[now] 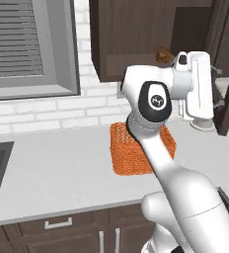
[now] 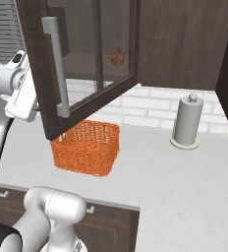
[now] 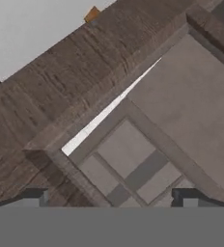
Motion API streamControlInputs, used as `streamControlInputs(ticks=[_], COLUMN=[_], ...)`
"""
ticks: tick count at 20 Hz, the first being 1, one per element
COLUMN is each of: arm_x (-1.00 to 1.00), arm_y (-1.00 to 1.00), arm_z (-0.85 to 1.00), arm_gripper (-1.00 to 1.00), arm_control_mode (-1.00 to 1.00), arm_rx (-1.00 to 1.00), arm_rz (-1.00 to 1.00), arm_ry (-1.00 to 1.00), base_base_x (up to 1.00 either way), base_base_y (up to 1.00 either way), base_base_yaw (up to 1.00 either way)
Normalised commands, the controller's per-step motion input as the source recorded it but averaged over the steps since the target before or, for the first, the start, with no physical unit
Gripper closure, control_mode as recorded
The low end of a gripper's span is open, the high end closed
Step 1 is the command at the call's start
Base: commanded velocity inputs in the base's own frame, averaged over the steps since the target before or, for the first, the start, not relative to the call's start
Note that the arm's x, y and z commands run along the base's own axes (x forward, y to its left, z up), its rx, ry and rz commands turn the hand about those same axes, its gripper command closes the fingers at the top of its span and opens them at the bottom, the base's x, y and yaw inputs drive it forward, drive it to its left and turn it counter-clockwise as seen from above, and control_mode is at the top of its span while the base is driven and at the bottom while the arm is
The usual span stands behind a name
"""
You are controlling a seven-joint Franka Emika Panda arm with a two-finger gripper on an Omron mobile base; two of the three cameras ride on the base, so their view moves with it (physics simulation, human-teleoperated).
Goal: Open the cabinet, pick up the bread from the cabinet and place it in the basket. Then move the basket to the dining counter.
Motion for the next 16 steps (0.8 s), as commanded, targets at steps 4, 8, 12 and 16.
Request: streamControlInputs(ticks=[4,8,12,16], arm_x=[-0.04,0.14,0.10,0.00], arm_y=[-1.00,-0.95,-0.60,-0.25], arm_z=[0.31,-0.02,0.00,-0.03], arm_gripper=[-1.00,-1.00,-1.00,-1.00], arm_control_mode=[-1.00,-1.00,-1.00,-1.00], arm_rx=[0.21,0.38,0.20,0.12], arm_rz=[-0.02,0.00,0.00,0.00], arm_ry=[0.20,0.18,0.01,0.00], base_base_x=[0.00,0.00,0.00,0.00], base_base_y=[0.00,0.00,0.00,0.00], base_base_yaw=[0.00,0.00,0.00,0.00])
